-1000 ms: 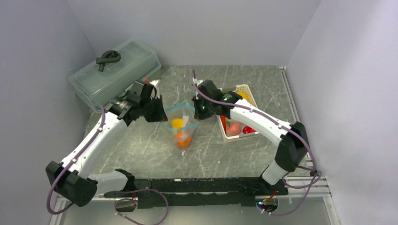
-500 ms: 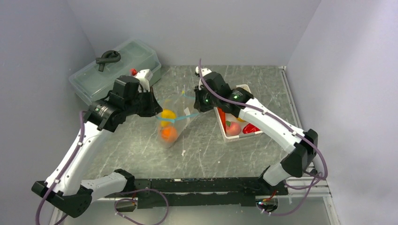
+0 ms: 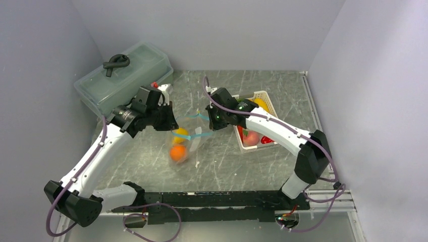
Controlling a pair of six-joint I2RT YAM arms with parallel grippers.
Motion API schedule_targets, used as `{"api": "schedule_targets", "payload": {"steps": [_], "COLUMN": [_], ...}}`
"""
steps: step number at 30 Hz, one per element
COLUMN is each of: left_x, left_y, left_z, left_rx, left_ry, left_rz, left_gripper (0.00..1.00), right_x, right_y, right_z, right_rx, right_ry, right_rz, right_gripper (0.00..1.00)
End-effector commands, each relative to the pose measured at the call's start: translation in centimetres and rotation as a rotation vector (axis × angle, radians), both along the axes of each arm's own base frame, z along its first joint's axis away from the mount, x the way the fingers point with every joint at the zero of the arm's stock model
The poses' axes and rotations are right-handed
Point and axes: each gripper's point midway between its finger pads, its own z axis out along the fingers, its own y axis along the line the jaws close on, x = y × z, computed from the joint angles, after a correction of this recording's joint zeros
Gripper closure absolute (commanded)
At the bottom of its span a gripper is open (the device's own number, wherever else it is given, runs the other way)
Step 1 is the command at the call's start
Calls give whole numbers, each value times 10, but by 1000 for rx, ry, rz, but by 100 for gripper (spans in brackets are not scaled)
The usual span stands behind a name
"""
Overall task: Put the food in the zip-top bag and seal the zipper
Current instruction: Adjust the zipper food storage bag at the center of the board, then pick up the fake fruit from the bin.
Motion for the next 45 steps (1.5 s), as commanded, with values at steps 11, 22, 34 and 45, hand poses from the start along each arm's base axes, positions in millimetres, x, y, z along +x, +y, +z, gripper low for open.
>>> {"api": "schedule_targets", "payload": {"steps": [11,22,34,45], "left_x": [-1,1,0,-2], "left_y": [11,10,18,18], "left_z": [79,78,73,73], "left_rx": [-53,-44,-6,-12], "left_ry": [-221,-223,-221,-220], "left_rz": [8,-2,16,18], "left_gripper": [100,100,100,100], "right_x": [10,9,28,65], "right_y": [-1,-41,-119,-160], "right_z": [143,182,147,93], "right_rx": [252,218,95,-24], "right_ry": [-295,-426,-408,-359], "right_rz": [-19,-100,-277,-398], "right_gripper": [59,44,34,15]}}
